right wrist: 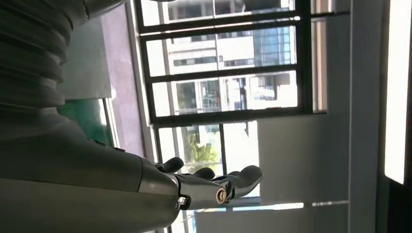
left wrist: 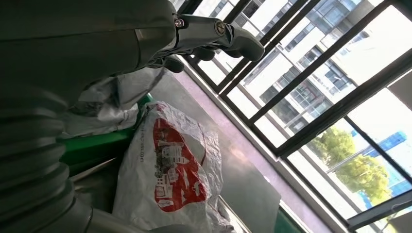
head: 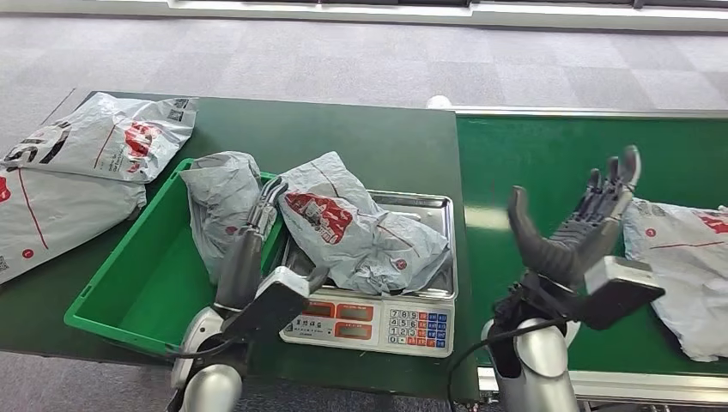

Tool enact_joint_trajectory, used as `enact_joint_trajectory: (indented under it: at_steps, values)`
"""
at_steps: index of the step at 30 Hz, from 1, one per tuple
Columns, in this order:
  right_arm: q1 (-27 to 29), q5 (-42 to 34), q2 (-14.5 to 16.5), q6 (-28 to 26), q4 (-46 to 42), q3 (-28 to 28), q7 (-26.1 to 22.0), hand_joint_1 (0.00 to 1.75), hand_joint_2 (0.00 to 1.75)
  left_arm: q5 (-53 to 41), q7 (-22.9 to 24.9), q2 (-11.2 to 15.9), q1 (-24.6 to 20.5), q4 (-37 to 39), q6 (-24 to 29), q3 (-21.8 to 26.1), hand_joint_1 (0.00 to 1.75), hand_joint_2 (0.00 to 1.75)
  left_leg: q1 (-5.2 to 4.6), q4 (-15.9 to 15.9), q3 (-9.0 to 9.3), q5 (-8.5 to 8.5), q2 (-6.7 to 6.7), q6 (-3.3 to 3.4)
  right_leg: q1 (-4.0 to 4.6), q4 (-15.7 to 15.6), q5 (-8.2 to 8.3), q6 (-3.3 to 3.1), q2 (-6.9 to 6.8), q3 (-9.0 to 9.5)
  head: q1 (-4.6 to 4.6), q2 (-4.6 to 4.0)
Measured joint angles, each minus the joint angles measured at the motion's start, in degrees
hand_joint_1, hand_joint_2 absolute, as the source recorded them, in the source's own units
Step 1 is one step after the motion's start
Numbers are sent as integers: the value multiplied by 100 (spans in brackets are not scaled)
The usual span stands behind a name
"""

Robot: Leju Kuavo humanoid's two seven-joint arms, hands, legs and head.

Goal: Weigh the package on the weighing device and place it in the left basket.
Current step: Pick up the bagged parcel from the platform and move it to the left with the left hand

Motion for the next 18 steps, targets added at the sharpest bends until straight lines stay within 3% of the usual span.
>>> enact_joint_trajectory:
  at_steps: [4,9,18]
  values:
    - [780,-428,11,-262,-547,-509,-472,0,175,-349,493,-138,-717,884,-3,-386,0,175,-3,-1,-4,-3,22,3,-2,0,4,2,22,-4,0,0]
    - [1286,-808,-22,-513,-823,-750,-524,0,175,-670,838,-298,-1284,1834,43,-691,0,175,-4,-2,-3,-4,37,4,2,0,7,5,40,-9,0,0]
    - [1442,-1041,-229,-531,-844,-622,-532,0,175,-1067,1240,-713,-1981,3716,631,-1016,0,175,-4,-3,-3,-3,47,5,-2,1,12,6,51,-11,0,0]
